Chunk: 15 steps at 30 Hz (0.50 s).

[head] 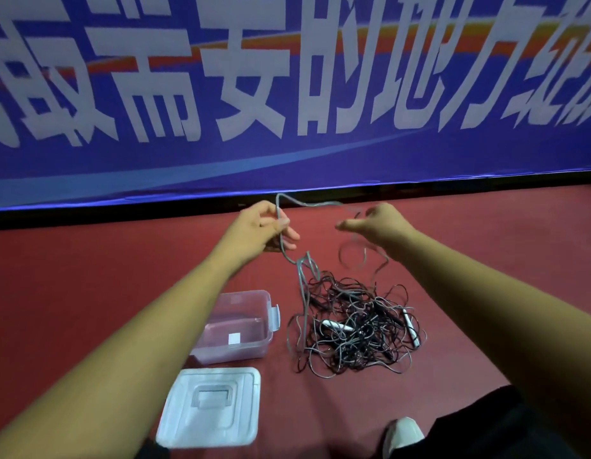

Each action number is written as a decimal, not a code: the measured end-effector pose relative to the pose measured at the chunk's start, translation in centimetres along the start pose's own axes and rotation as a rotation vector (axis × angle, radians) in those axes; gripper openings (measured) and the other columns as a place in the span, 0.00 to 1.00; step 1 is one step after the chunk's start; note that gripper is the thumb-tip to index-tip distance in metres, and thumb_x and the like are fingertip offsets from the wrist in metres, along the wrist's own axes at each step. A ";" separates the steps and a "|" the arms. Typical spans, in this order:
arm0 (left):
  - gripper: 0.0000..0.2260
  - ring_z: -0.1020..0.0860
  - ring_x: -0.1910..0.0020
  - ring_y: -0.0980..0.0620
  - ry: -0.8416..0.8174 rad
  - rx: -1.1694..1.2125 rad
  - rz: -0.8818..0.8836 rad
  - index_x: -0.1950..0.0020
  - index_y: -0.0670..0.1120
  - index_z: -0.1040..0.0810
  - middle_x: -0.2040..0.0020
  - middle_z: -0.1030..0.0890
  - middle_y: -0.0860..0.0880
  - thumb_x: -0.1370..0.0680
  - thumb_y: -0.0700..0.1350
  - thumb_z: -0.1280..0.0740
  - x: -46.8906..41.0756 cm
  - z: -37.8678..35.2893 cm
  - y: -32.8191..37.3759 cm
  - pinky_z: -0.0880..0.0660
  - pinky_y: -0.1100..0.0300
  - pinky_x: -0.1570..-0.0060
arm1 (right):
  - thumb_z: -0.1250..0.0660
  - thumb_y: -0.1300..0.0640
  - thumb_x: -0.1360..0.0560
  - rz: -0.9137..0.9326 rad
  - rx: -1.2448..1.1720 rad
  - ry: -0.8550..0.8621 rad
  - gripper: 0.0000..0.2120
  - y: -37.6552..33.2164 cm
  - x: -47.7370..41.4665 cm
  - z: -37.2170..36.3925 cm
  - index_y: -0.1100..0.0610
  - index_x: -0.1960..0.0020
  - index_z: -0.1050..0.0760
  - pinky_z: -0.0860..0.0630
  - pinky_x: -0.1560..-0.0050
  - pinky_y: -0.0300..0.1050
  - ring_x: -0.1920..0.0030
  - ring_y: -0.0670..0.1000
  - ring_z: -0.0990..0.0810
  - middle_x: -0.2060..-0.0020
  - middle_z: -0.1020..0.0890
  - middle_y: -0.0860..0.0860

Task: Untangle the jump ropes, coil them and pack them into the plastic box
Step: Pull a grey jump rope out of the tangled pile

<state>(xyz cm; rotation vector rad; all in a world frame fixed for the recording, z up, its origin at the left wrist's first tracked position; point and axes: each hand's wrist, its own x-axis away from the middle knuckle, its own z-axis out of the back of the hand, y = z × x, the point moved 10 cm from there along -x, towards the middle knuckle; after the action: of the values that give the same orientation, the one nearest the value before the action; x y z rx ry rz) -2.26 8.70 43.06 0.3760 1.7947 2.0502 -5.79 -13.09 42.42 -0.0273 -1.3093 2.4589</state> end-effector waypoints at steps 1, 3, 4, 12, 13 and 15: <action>0.05 0.17 0.69 0.50 -0.037 -0.042 0.001 0.54 0.42 0.28 0.66 0.16 0.47 0.18 0.36 0.38 -0.1 -0.1 0.1 0.18 0.58 0.63 | 0.23 0.51 0.30 0.006 0.117 0.038 0.27 0.2 0.3 -0.1 0.64 0.39 0.26 0.28 0.55 0.41 0.55 0.53 0.22 0.51 0.24 0.58; 0.05 0.18 0.70 0.51 -0.132 -0.134 0.020 0.54 0.41 0.25 0.67 0.16 0.47 0.19 0.36 0.36 0.0 -0.8 -0.3 0.19 0.58 0.63 | 0.26 0.55 0.27 0.170 0.083 0.054 0.37 -1.3 1.0 -1.0 0.56 0.23 0.38 0.32 0.47 0.35 0.39 0.54 0.23 0.33 0.28 0.55; 0.05 0.19 0.70 0.51 -0.178 -0.167 0.032 0.54 0.41 0.24 0.67 0.16 0.46 0.19 0.37 0.36 0.1 -1.2 -0.8 0.19 0.59 0.64 | 0.28 0.57 0.26 0.282 0.023 0.003 0.36 -2.7 1.7 -2.1 0.52 0.22 0.39 0.31 0.46 0.32 0.37 0.51 0.25 0.28 0.31 0.51; 0.06 0.23 0.70 0.53 -0.249 -0.263 0.108 0.49 0.39 0.17 0.68 0.20 0.49 0.21 0.39 0.32 1.9 -1.1 -4.8 0.23 0.61 0.63 | 0.31 0.55 0.22 0.473 0.041 -0.390 0.05 -2.8 4.0 -10.0 0.54 0.50 0.18 0.24 0.56 0.48 0.61 0.49 0.19 0.61 0.15 0.52; 0.06 0.23 0.69 0.54 -0.238 -0.293 0.097 0.50 0.41 0.16 0.68 0.20 0.50 0.21 0.41 0.32 2.3 -0.8 -5.4 0.24 0.61 0.61 | 0.31 0.55 0.22 0.467 0.026 -0.392 0.04 -2.4 4.1 -10.1 0.52 0.53 0.18 0.25 0.61 0.49 0.65 0.52 0.21 0.65 0.16 0.52; 0.06 0.23 0.65 0.55 -0.249 -0.333 0.091 0.52 0.44 0.16 0.66 0.19 0.50 0.21 0.45 0.30 3.1 -0.5 -7.0 0.26 0.61 0.57 | 0.32 0.56 0.22 0.437 -0.053 -0.313 0.05 -1.6 3.7 -9.0 0.53 0.56 0.19 0.29 0.65 0.45 0.70 0.51 0.24 0.72 0.18 0.51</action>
<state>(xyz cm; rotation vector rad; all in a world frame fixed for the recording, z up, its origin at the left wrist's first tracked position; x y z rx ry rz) -4.48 10.38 35.90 0.5921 1.2870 2.2031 -7.19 -3.88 39.12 0.0680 -1.6460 2.8820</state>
